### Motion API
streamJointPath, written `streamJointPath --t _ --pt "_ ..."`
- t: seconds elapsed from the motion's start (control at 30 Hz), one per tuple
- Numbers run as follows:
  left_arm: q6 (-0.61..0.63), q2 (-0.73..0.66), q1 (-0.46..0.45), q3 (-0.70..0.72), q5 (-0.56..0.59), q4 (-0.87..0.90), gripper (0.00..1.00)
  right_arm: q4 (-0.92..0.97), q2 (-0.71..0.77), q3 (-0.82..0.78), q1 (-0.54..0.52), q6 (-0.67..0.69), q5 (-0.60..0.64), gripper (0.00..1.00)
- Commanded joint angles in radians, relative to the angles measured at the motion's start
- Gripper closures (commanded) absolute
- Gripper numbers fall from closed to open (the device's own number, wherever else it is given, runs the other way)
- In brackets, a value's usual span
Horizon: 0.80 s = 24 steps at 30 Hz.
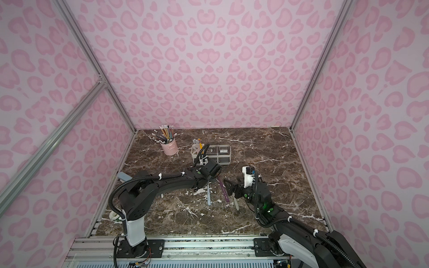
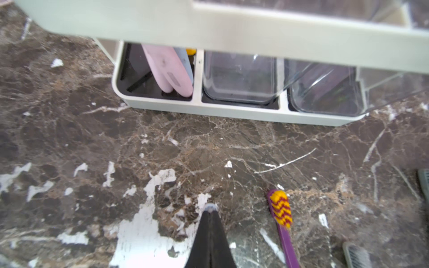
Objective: Place the toothbrush into the toothbrush holder
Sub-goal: Pick up the toothbrush from the center of the board.
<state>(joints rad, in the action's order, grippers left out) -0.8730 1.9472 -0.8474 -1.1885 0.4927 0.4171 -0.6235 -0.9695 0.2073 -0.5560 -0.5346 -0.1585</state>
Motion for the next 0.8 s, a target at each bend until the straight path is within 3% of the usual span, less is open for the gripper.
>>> streamJointPath --t 0.0,0.53,0.77 --pt "-0.012 -0.015 0.000 -0.011 0.027 0.000 0.96 -0.061 -0.030 0.018 -0.002 -0.014 -0.048 0.04" --pt "-0.008 -0.126 -0.001 -0.080 0.042 0.040 0.98 -0.232 -0.311 0.082 -0.007 -0.110 -0.340 0.07" --pt "-0.008 -0.145 -0.001 -0.079 0.032 0.035 0.98 -0.275 -0.450 0.138 -0.037 -0.140 -0.425 0.16"
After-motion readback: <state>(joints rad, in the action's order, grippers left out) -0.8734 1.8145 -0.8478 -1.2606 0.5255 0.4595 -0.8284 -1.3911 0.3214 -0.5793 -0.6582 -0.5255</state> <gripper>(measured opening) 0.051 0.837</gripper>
